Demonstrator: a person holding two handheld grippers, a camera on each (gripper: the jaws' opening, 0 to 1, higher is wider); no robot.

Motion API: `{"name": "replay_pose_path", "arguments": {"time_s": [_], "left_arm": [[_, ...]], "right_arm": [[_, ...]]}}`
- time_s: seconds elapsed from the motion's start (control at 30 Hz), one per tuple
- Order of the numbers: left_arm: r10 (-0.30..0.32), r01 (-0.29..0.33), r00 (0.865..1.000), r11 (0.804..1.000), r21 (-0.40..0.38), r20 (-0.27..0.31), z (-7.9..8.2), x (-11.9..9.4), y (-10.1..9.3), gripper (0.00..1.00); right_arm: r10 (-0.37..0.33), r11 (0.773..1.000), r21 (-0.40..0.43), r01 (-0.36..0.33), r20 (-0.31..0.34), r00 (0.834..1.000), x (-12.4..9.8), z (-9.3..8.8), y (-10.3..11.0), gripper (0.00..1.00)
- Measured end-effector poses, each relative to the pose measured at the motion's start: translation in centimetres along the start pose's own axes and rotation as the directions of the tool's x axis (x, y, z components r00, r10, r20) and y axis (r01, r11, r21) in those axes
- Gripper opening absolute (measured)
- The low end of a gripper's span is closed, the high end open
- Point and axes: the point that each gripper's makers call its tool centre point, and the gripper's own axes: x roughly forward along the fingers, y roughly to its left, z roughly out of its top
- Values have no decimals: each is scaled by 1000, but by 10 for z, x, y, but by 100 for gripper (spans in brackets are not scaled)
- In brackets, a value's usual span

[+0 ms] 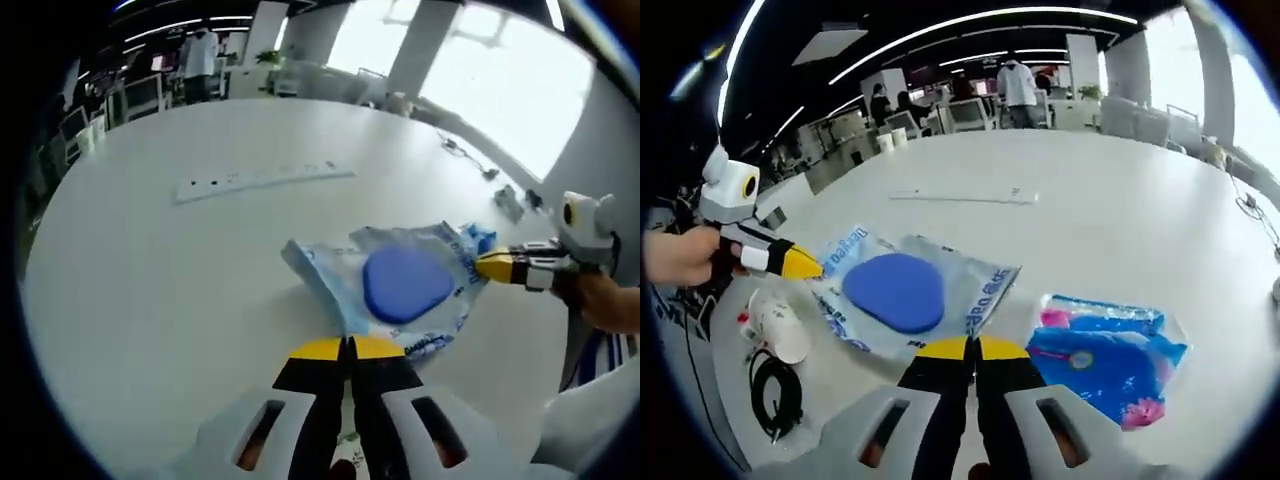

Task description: Arrange the tabletop items into an orderly group along one side of the table until the central work area is clear of visible clutter.

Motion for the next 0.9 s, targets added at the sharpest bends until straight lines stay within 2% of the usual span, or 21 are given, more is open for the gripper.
{"name": "replay_pose_path", "arguments": {"time_s": [0.57, 0.9], "left_arm": [[20, -19, 998, 1000, 17, -57, -16, 13, 7, 0], [38, -35, 997, 998, 43, -70, -19, 15, 8, 0]], "right_arm": [[-2, 998, -60, -1, -52, 999, 13, -10, -5, 0], [-18, 997, -72, 13, -73, 997, 15, -13, -7, 1]]}}
